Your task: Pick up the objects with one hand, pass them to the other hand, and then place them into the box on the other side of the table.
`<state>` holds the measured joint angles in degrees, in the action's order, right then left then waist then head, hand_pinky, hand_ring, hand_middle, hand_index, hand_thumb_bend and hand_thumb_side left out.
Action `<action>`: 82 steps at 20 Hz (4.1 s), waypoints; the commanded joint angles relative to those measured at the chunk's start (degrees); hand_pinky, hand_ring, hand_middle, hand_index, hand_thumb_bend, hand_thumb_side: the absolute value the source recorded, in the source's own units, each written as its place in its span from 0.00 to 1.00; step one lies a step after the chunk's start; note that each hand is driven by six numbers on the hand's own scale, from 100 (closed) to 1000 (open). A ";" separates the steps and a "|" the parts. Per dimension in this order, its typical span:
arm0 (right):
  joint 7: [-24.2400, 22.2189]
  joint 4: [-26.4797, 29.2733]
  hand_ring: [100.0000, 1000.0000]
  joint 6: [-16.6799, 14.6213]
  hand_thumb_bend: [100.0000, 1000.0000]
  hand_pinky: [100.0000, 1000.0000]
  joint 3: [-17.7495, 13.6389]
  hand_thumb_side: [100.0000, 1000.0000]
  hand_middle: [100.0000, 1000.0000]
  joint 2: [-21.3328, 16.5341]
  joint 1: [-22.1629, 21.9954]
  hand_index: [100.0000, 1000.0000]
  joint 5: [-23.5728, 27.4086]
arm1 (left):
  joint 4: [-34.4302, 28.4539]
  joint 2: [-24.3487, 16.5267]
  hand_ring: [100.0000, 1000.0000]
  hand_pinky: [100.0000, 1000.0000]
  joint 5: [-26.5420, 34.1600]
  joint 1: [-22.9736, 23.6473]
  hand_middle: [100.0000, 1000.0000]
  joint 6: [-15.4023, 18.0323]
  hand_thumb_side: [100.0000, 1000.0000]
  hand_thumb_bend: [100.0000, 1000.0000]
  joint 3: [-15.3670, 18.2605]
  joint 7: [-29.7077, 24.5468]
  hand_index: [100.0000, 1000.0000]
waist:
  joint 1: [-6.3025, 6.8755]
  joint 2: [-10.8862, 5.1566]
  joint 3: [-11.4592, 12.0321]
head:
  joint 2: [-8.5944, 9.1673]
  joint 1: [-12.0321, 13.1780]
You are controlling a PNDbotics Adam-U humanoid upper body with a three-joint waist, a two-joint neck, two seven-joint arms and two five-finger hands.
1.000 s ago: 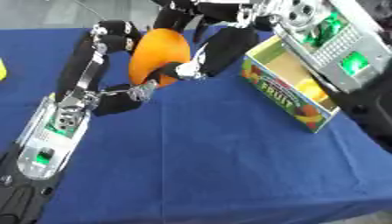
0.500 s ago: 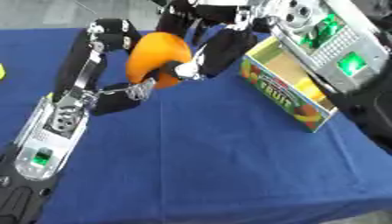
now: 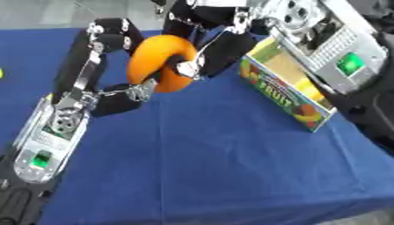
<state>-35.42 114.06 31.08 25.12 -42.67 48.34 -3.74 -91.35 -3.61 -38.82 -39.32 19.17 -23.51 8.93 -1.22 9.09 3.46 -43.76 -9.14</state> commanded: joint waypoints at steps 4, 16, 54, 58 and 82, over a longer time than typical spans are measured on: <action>2.36 0.53 0.57 0.84 0.00 0.57 -0.37 0.00 0.34 -0.98 0.69 0.47 1.01 | -1.33 0.62 0.44 0.55 0.25 -1.26 0.40 -0.38 0.03 0.00 -0.07 0.55 0.33 | -0.68 0.04 -0.20 | -0.21 -0.25; 3.73 0.53 0.55 0.24 0.03 0.56 -0.43 0.00 0.30 -1.61 0.98 0.44 2.06 | 0.19 0.77 0.54 0.67 0.59 -1.05 0.51 -4.60 0.11 0.55 -0.22 0.43 0.62 | -0.41 -0.08 -0.58 | -0.21 0.47; 16.49 0.53 0.57 -1.08 0.00 0.56 -13.18 0.00 0.31 -16.69 -12.61 0.44 9.84 | -4.58 -15.86 0.65 0.77 1.09 4.70 0.63 -18.93 0.55 0.76 3.50 4.91 0.73 | 0.61 -1.01 -0.61 | 0.48 -3.71; 21.36 0.53 0.59 -1.61 0.00 0.55 -16.71 0.00 0.32 -19.30 -17.14 0.45 15.23 | -8.11 -19.60 0.63 0.76 3.61 7.12 0.61 -20.37 0.54 0.74 6.05 6.42 0.72 | 0.68 -0.75 -0.56 | 0.66 -5.16; 43.67 -11.35 0.66 -6.15 0.00 0.59 -23.44 0.00 0.35 -23.12 -29.87 0.46 28.08 | -18.60 -25.67 0.57 0.72 21.22 17.31 0.57 -22.51 0.50 0.60 17.82 25.87 0.68 | 2.18 1.70 2.09 | 5.45 -9.64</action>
<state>7.35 104.03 25.16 2.79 -64.28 18.02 23.97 -108.60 -27.84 -18.21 -21.66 -3.47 -6.78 34.08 0.41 10.80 5.56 -39.13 -18.37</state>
